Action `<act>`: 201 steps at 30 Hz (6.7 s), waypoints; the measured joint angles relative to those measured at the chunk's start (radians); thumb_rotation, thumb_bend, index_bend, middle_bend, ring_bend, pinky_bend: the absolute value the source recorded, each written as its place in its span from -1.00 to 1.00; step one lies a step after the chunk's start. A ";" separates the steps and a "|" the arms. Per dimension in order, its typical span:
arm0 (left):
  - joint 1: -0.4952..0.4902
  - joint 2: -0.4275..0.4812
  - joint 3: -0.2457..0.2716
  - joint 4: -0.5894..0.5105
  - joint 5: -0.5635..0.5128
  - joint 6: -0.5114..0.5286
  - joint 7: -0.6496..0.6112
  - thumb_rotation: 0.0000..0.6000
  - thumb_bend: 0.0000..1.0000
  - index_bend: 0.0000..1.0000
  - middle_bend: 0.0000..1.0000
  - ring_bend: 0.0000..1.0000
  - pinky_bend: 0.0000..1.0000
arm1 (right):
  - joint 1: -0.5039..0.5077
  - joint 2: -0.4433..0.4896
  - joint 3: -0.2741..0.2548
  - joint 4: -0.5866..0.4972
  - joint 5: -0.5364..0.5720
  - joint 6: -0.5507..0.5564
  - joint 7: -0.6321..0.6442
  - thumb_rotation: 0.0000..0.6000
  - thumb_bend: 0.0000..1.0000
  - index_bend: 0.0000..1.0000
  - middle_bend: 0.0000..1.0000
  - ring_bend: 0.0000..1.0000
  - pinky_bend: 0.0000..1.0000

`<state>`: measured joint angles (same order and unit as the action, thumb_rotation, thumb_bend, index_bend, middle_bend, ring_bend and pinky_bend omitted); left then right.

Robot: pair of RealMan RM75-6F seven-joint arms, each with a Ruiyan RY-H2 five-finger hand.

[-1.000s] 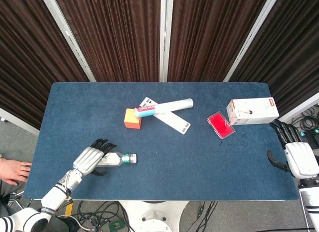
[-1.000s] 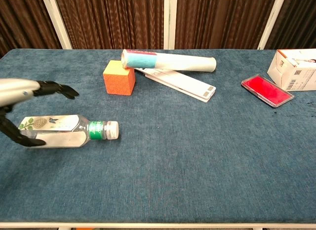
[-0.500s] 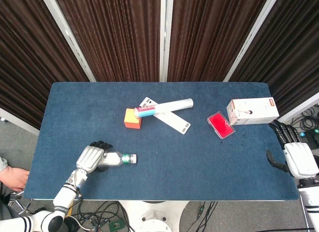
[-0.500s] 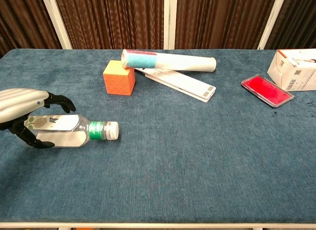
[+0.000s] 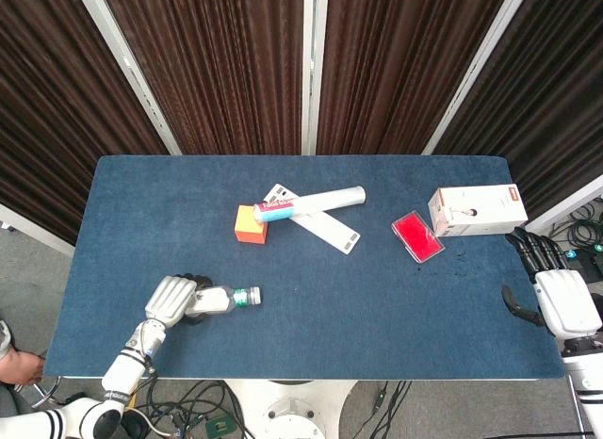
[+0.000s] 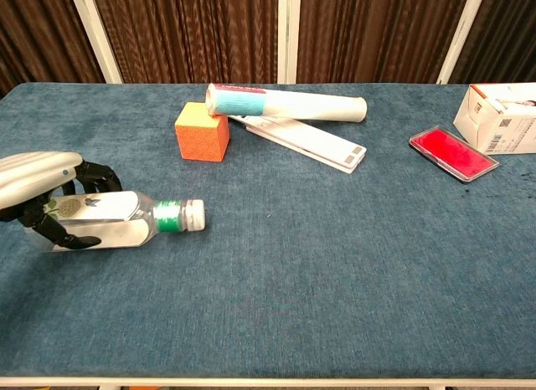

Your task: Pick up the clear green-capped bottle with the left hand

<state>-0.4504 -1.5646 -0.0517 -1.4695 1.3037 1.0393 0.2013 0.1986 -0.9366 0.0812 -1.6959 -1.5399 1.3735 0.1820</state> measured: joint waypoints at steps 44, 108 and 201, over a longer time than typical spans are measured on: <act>-0.150 -0.125 -0.059 0.016 0.261 0.156 -0.584 1.00 -0.11 -0.02 0.03 -0.16 -0.04 | 0.517 0.037 0.053 -0.259 -0.043 -0.575 0.173 0.60 -0.61 -0.65 -1.00 -1.00 -1.00; -0.161 -0.138 -0.039 0.038 0.242 0.155 -0.585 1.00 -0.11 -0.02 0.02 -0.16 -0.04 | 0.592 0.000 0.022 -0.268 -0.040 -0.575 0.157 0.60 -0.60 -0.65 -1.00 -1.00 -1.00; -0.159 -0.124 -0.059 -0.015 0.211 0.144 -0.628 1.00 -0.11 -0.02 0.02 -0.16 -0.04 | 0.572 -0.202 0.100 -0.173 0.079 -0.410 -0.073 1.00 -0.60 -0.23 -0.76 -1.00 -1.00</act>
<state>-0.6098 -1.6881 -0.1102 -1.4844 1.5142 1.1838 -0.4269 0.7710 -1.1385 0.1812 -1.8690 -1.4612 0.9638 0.1090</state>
